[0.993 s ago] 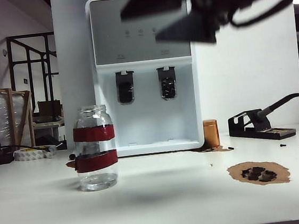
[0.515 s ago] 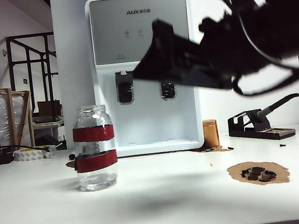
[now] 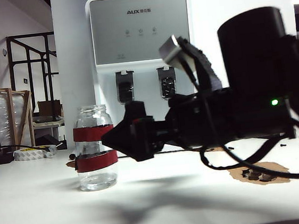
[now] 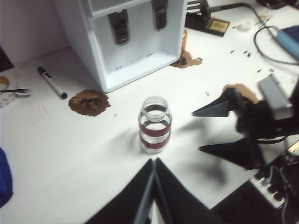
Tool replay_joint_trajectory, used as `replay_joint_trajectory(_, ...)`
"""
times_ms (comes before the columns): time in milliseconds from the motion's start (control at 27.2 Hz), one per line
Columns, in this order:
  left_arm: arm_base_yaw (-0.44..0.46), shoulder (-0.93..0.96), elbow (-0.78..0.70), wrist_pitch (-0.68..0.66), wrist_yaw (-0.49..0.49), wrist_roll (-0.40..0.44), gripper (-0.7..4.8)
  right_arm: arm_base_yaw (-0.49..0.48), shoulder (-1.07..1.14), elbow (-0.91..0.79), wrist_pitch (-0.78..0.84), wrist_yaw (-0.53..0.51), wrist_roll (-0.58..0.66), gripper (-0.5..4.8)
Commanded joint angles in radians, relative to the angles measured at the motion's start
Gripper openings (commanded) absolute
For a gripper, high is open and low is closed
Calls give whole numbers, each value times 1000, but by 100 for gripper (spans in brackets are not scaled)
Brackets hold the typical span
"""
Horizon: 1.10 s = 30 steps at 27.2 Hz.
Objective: Pick up the water bottle with two loops of red belts, then reach the front water dispenser and gently press the gray-black baffle horizontally to get a little water.
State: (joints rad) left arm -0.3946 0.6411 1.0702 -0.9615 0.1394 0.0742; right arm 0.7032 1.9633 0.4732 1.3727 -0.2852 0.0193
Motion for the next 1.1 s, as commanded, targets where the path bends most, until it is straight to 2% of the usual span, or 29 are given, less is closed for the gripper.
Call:
replay_joint_trajectory(37,0,-20,3,34,14,-30,-1,2,48,57,19,-5,3,479)
replay_joint_trajectory(404,40,-104,-19,59,48,-33,-1,2,141,183,5,-58,7,479)
replay_joint_trajectory(772,96,-109,-19,58,34,-29,-1,2,158,270,-100,-57,6,479)
replay_joint_trajectory(1103,99,-109,-19,58,36,-29,-1,1,248,321,-103,-22,2,479)
